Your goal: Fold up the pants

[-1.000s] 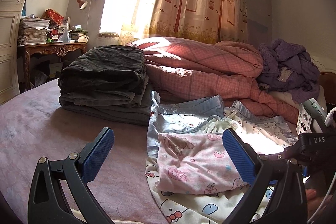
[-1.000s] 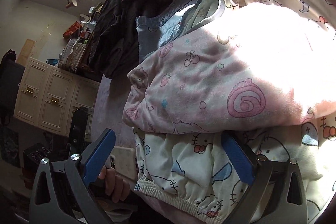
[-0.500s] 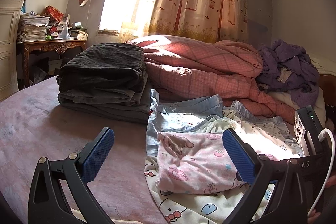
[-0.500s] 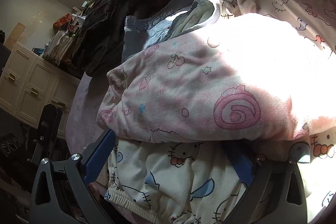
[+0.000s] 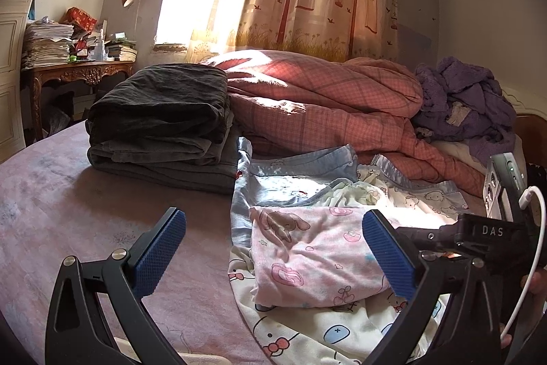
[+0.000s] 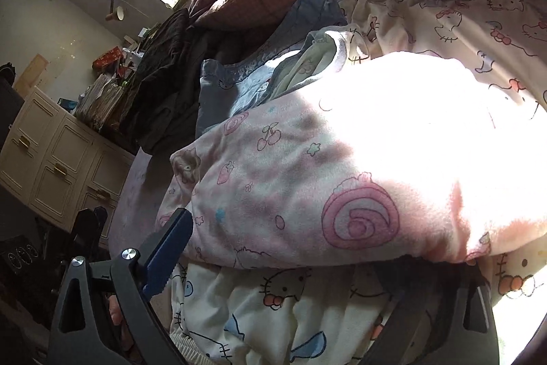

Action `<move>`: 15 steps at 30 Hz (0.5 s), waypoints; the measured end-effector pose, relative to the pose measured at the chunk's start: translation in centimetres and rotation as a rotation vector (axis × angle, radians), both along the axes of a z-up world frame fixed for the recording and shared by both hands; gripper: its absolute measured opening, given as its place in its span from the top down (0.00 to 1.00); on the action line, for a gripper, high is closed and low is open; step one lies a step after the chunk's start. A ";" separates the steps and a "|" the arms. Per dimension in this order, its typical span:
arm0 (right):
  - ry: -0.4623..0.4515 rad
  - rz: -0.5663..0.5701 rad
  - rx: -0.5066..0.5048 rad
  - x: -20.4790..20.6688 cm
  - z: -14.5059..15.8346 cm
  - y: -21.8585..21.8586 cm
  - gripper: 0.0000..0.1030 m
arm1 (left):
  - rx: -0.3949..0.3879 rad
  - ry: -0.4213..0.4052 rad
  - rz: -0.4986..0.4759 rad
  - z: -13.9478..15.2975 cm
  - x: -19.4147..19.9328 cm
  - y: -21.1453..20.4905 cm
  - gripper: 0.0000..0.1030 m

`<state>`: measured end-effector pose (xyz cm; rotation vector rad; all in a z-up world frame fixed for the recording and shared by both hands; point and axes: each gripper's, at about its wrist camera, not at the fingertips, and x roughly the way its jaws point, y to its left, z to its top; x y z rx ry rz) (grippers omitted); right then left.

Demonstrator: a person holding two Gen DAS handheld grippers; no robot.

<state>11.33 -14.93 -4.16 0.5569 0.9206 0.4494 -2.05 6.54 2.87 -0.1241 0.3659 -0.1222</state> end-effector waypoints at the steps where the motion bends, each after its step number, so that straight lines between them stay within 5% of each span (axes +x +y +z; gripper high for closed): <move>1: -0.048 -0.013 0.015 -0.5 0.6 -0.2 0.07 | 0.005 -0.011 0.007 0.0 -0.2 0.0 0.01; 4: -0.172 -0.022 0.040 -1.3 1.9 -0.9 0.07 | 0.015 -0.024 0.001 0.2 -0.3 -0.3 0.01; 8: 0.040 -0.008 -0.032 1.0 -1.2 -0.5 0.07 | 0.021 -0.019 -0.002 0.0 -0.3 -0.5 0.01; 13: -0.154 -0.063 -0.031 -0.3 1.5 -0.8 0.07 | 0.024 -0.011 -0.020 -0.1 -0.1 -0.7 0.01; 15: -0.141 -0.074 -0.110 0.6 1.4 -0.5 0.07 | 0.016 0.010 -0.062 -0.3 0.1 -0.9 0.01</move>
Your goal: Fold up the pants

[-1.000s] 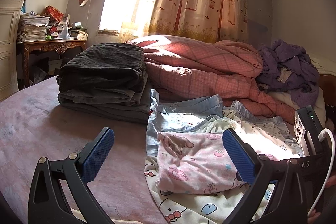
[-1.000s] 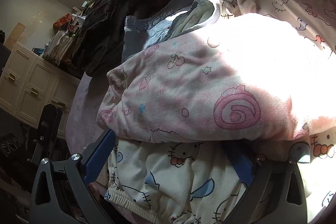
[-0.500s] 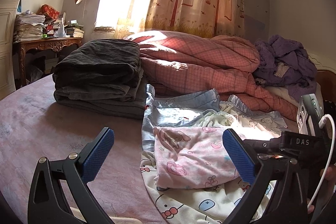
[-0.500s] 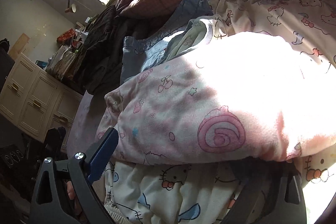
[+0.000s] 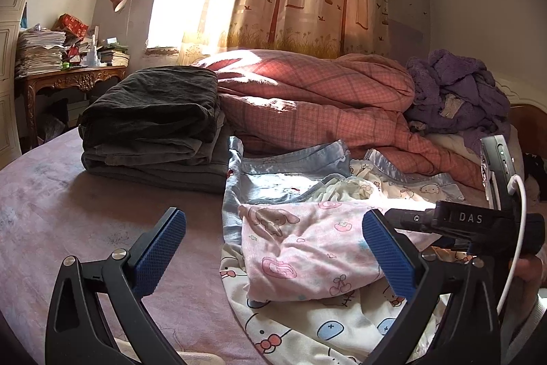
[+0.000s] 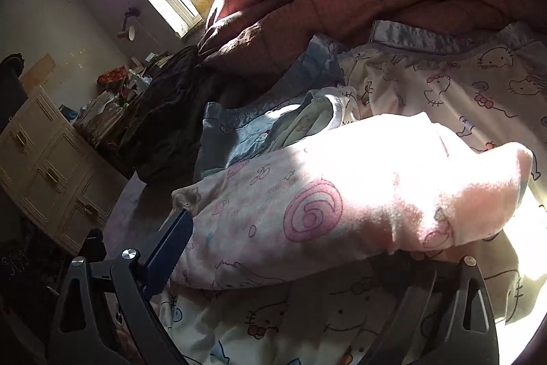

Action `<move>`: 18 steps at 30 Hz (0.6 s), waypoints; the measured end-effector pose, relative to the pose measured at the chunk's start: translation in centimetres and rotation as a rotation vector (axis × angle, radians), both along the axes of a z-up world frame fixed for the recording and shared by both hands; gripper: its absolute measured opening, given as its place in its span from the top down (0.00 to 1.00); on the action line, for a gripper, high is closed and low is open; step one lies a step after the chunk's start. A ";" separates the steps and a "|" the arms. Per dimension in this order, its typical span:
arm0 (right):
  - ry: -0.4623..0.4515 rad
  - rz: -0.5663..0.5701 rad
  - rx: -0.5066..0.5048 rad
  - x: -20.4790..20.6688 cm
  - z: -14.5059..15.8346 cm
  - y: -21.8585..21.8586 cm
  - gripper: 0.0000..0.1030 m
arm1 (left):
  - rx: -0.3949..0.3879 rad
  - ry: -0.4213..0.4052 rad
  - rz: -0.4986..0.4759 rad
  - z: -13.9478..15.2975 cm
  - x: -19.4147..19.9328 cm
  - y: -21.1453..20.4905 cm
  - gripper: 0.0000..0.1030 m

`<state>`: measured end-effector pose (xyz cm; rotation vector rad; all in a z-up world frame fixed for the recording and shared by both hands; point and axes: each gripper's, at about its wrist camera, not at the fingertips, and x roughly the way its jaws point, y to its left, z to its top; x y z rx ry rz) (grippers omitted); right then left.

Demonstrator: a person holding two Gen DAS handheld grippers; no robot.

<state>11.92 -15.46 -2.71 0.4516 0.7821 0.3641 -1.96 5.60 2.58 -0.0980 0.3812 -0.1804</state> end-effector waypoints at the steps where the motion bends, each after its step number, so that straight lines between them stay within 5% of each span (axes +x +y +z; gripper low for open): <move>1: 0.027 -0.009 -0.002 0.5 -0.3 -0.3 0.07 | -0.019 0.028 -0.054 -0.1 0.2 -0.1 0.01; 6: 0.023 -0.011 0.281 1.3 -1.8 -3.6 0.12 | -0.141 0.211 -0.319 -0.5 1.4 -1.3 0.06; 10: -0.008 -0.002 0.305 1.1 -1.7 -3.8 0.13 | -0.266 0.396 -0.417 -1.5 2.7 -2.5 0.19; 14: -0.034 -0.001 0.262 1.0 -1.3 -3.5 0.14 | -0.485 0.668 -0.452 -4.3 4.5 -2.2 0.26; 18: -0.045 -0.016 0.291 -0.7 -2.1 -4.8 0.14 | -0.647 0.815 -0.383 -6.8 6.1 -0.9 0.29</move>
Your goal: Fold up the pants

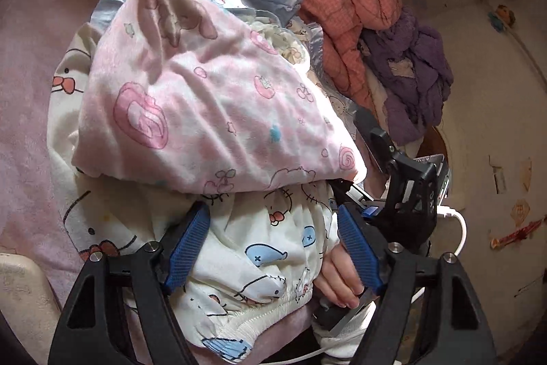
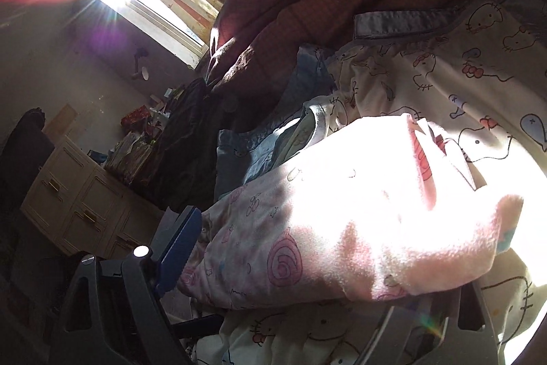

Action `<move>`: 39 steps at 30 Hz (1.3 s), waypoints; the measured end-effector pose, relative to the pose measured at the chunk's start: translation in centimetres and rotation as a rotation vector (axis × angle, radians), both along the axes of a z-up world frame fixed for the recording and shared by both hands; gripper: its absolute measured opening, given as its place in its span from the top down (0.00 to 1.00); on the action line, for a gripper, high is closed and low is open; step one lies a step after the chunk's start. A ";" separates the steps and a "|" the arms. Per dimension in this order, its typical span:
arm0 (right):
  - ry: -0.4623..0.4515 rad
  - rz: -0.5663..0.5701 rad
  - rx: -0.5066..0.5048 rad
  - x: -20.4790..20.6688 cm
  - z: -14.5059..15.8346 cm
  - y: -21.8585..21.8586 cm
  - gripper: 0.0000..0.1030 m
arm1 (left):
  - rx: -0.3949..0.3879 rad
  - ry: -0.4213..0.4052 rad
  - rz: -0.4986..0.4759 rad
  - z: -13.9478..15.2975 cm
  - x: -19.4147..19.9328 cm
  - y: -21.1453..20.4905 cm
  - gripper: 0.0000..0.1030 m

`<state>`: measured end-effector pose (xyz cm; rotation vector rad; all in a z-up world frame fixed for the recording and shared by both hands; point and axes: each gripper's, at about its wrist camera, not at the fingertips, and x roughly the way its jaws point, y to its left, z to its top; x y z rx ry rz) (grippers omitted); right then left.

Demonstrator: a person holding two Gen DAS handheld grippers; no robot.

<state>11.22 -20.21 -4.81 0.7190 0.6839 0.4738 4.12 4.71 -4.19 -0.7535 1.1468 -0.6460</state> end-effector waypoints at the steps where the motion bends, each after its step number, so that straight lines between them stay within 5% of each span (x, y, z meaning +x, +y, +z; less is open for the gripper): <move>1: 0.001 0.003 0.000 0.3 -0.1 -0.3 0.14 | -0.007 0.017 0.019 -0.2 0.2 0.1 0.29; 5: -0.003 0.002 -0.019 0.2 0.1 -0.1 0.14 | -0.044 -0.015 0.104 -0.1 0.5 0.0 0.30; 10: -0.010 -0.004 -0.028 -0.4 0.1 -0.3 0.14 | 0.002 -0.035 0.203 0.2 0.6 0.1 0.33; 15: -0.017 -0.010 -0.004 -1.0 -0.2 -1.0 0.14 | 0.051 -0.173 0.240 1.8 0.3 -0.2 0.33; 20: -0.015 -0.013 -0.009 -1.2 -0.3 -1.0 0.14 | 0.069 -0.101 0.283 -0.1 2.3 0.0 0.34; 25: -0.009 -0.024 0.004 -1.2 -0.4 -1.3 0.14 | 0.087 -0.165 0.314 0.9 1.4 -0.2 0.31; 31: -0.023 -0.023 0.026 -1.6 -0.4 -1.4 0.14 | 0.044 -0.036 0.317 0.4 3.0 0.3 0.26; 39: -0.043 -0.005 0.015 -1.7 -0.2 -1.0 0.14 | 0.054 -0.070 0.304 1.4 4.4 0.5 0.23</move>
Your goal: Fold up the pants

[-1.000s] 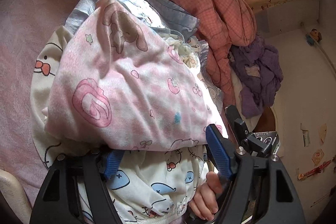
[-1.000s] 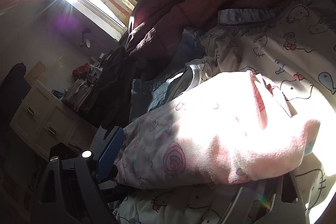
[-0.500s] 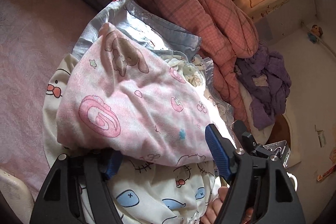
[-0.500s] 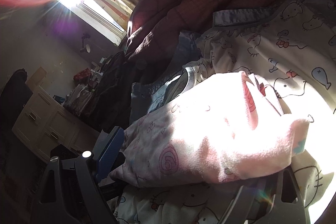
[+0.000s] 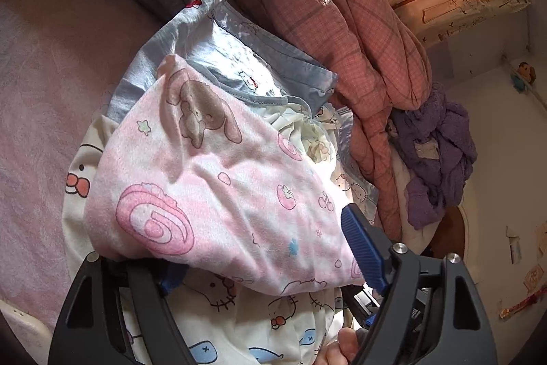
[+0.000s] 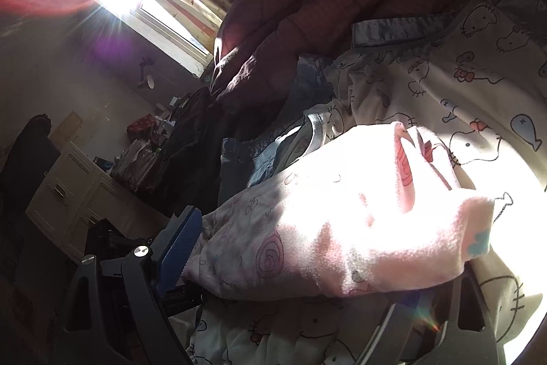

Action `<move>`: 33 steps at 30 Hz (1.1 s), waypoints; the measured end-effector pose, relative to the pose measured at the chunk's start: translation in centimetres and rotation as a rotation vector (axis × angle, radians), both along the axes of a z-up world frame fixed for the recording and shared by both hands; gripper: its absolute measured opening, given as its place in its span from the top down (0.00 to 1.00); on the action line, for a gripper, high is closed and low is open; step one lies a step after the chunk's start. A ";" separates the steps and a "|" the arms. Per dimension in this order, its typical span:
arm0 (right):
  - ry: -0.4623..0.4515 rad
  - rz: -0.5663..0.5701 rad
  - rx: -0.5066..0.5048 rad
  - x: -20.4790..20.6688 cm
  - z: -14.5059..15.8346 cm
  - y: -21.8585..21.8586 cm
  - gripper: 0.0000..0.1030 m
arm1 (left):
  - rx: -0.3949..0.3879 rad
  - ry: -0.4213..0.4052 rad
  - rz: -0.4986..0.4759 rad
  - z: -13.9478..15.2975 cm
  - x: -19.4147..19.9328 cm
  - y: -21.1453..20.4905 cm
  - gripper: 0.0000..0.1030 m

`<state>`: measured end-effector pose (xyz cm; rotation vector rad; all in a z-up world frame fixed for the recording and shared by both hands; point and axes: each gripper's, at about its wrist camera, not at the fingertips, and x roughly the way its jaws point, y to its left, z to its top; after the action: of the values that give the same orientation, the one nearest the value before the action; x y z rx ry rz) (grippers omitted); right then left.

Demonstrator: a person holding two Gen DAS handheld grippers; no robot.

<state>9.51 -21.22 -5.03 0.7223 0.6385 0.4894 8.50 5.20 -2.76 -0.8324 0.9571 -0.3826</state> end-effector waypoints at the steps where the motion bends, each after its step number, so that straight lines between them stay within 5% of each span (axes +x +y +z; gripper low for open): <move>1: -0.007 -0.001 -0.013 -0.1 0.1 0.2 0.14 | 0.011 0.003 -0.003 -0.1 0.3 -0.1 0.23; 10: 0.049 -0.012 -0.020 0.7 -0.3 0.1 0.14 | 0.067 -0.033 -0.004 -0.6 1.1 -1.1 0.16; 16: 0.044 -0.026 -0.096 1.6 1.3 0.7 0.19 | 0.184 -0.054 -0.042 -0.3 0.5 -1.5 0.27; 20: 0.119 -0.047 -0.099 2.5 0.2 0.4 0.32 | 0.308 -0.082 -0.114 0.1 -0.1 -2.3 0.27; 23: 0.156 -0.083 -0.072 2.8 -0.5 -0.3 0.50 | 0.426 -0.145 -0.121 0.9 -0.6 -3.1 0.27; 28: 0.135 -0.097 -0.138 2.1 -0.1 0.4 0.72 | 0.535 -0.212 -0.151 1.5 -0.6 -4.5 0.30; 31: 0.097 -0.093 -0.198 1.6 0.6 1.3 0.78 | 0.509 -0.210 -0.131 1.5 -0.3 -3.8 0.43; 33: 0.068 -0.089 -0.235 1.1 1.1 1.7 0.80 | 0.517 -0.237 -0.122 1.9 -0.5 -3.4 0.73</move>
<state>10.57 -19.52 -3.91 0.5432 0.7112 0.3026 8.00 1.77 -0.85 -0.2521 0.8332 -0.3097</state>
